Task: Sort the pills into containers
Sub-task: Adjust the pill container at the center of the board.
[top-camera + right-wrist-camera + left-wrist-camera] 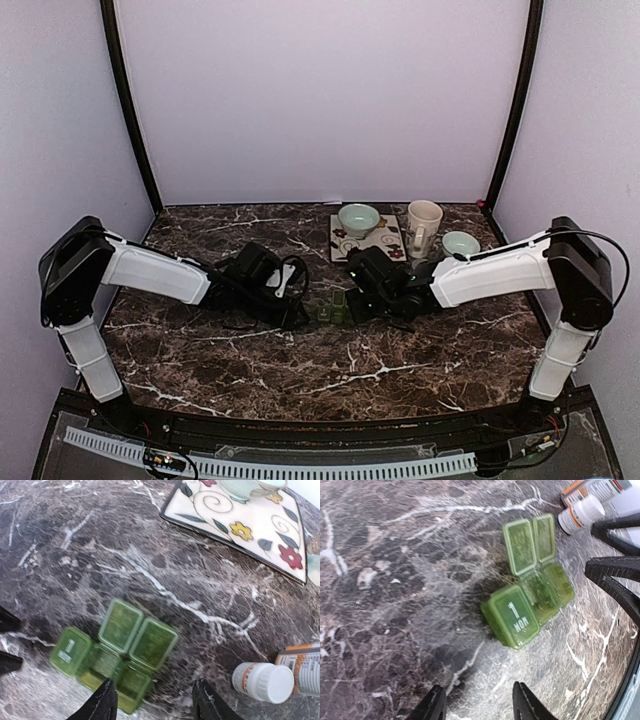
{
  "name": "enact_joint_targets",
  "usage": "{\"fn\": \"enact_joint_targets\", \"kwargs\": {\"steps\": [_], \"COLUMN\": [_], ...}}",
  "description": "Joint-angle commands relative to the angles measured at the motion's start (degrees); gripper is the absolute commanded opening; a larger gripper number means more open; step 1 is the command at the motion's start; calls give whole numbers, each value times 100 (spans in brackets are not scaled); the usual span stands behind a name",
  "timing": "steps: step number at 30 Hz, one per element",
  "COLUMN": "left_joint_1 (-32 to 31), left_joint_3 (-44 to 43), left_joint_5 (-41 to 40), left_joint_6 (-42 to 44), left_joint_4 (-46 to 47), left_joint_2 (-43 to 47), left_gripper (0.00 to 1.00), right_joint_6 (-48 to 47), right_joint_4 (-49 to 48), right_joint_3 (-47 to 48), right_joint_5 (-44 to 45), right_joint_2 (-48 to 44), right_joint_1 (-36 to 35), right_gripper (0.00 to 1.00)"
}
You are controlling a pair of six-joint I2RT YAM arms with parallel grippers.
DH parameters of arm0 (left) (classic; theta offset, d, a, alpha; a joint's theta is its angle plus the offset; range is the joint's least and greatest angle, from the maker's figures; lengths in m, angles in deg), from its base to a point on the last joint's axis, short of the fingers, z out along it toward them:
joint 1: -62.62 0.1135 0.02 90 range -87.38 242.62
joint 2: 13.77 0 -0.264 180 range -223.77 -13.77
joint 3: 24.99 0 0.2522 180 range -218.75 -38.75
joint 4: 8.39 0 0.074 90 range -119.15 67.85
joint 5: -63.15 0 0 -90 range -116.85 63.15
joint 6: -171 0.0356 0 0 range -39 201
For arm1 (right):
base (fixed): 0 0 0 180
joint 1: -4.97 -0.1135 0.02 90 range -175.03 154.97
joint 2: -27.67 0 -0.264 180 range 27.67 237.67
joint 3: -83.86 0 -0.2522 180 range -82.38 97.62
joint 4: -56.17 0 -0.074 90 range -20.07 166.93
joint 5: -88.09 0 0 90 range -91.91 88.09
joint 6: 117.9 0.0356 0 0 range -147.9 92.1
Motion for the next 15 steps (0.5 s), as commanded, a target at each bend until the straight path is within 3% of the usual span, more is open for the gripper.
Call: {"fn": "enact_joint_targets", "kwargs": {"steps": [1,6,15], "left_joint_1": [-28,-19,31], "left_joint_3": [124,-39,-452], "left_joint_5": [-414,-677,-617], "left_joint_6": [-152,-249,-237], "left_joint_4": [142,141,210], "left_joint_2": [321,119,-477], "left_gripper": [46,42,40], "right_joint_6": [347,414,490], "right_joint_4": [26,87,45], "right_joint_3": [-289,-314,-316], "right_joint_5": [308,371,379], "right_joint_2": [-188,-85,205], "right_joint_1": [-44,-53,-45], "right_gripper": [46,28,21]}}
